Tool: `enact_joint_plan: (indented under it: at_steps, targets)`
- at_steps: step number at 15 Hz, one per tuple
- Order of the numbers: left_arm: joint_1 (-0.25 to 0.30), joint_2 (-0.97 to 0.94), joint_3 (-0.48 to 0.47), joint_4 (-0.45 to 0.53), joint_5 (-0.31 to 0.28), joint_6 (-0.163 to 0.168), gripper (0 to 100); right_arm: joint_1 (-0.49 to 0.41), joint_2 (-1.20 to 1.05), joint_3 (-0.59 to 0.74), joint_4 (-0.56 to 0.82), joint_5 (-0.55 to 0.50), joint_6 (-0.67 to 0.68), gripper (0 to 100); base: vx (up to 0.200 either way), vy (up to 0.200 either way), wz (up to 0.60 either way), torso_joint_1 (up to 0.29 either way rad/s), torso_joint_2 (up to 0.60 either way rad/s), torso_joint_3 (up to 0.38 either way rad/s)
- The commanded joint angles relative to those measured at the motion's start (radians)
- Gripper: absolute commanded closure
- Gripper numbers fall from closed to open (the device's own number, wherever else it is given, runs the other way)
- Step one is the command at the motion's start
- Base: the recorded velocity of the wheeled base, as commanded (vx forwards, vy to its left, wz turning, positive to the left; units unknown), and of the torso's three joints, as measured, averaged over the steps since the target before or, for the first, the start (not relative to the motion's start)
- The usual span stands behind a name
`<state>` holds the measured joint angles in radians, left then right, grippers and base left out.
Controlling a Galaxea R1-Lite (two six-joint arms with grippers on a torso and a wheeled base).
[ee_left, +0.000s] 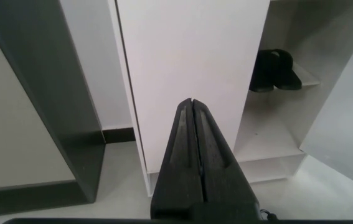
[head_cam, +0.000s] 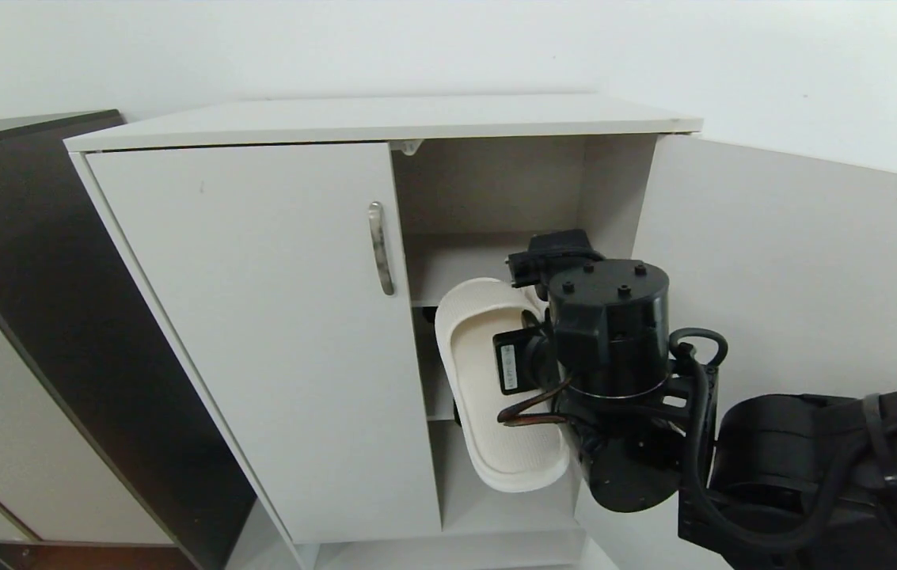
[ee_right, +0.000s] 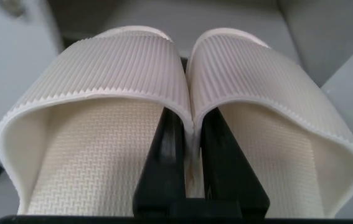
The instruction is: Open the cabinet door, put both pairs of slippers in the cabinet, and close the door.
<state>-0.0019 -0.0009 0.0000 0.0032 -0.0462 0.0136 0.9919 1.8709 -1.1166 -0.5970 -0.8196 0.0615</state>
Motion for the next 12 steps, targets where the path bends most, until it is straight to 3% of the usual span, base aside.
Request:
enact_joint_plan:
  at_steps: [1, 5, 10, 12]
  targets:
    - [0.000, 0.001, 0.000, 0.000, 0.000, 0.000, 100, -0.004, 0.004, -0.055, 0.069, -0.013, 0.012, 100, 0.000, 0.000, 0.00, 0.000, 0.00, 0.000]
    - [0.000, 0.001, 0.000, 0.000, 0.000, 0.000, 100, -0.002, 0.039, -0.126, 0.169, -0.027, 0.104, 100, 0.000, 0.000, 0.00, 0.000, 0.00, 0.000]
    - [0.000, 0.001, 0.000, 0.000, 0.000, 0.002, 100, -0.004, 0.050, -0.140, 0.169, -0.027, 0.110, 100, 0.000, 0.000, 0.00, 0.000, 0.00, 0.000]
    - [0.000, 0.001, 0.000, 0.000, -0.001, 0.003, 100, -0.004, 0.054, -0.144, 0.169, -0.027, 0.109, 100, 0.200, 0.000, 0.00, 0.005, 0.00, 0.002]
